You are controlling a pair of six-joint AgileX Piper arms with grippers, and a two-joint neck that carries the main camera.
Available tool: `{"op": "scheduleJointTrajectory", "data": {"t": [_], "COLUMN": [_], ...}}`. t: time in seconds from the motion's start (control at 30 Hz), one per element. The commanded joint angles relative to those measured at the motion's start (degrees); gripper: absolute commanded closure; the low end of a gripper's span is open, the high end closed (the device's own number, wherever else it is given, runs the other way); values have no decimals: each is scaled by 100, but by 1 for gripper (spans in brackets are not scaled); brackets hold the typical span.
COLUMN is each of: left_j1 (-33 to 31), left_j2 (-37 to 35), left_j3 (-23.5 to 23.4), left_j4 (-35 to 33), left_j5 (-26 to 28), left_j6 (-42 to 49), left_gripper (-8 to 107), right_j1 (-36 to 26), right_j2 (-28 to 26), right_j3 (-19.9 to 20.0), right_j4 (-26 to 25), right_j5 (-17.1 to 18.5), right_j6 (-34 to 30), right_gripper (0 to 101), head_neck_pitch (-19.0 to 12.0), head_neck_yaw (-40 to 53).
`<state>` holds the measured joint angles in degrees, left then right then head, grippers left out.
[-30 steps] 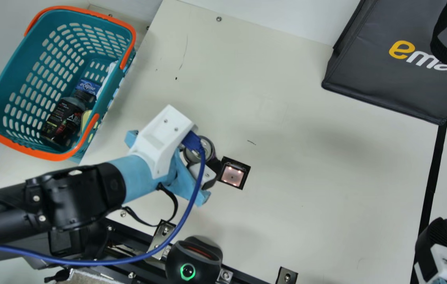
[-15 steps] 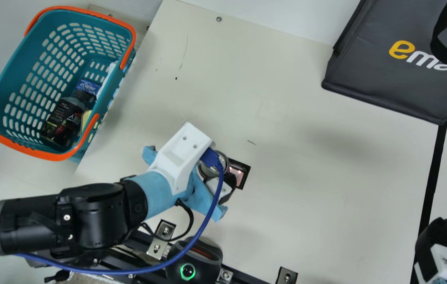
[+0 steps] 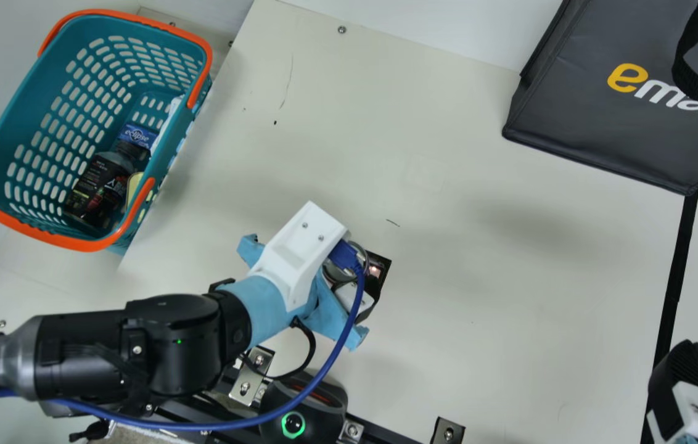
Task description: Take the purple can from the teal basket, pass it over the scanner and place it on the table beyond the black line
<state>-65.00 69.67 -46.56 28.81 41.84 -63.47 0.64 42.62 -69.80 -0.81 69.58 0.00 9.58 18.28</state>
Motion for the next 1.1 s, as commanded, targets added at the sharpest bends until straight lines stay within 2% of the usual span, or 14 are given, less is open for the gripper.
{"op": "scheduleJointTrajectory", "data": {"t": [0.0,0.47,0.73,1.07], "left_j1": [-3,8,137,738], "left_j2": [26,152,-91,-700], "left_j3": [20,108,28,-149], "left_j4": [21,193,-154,-1285], "left_j5": [-33,-242,-331,-354], "left_j6": [-28,-241,65,1153], "left_gripper": [56,9,9,9], "right_j1": [0,0,0,0], "right_j2": [0,0,0,0], "right_j3": [0,0,0,0], "right_j4": [0,0,0,0], "right_j5": [0,1,1,1], "right_j6": [0,0,0,0], "right_gripper": [6,6,6,6], "head_neck_pitch": [-166,-166,-166,-166], "head_neck_yaw": [14,14,14,14]}}
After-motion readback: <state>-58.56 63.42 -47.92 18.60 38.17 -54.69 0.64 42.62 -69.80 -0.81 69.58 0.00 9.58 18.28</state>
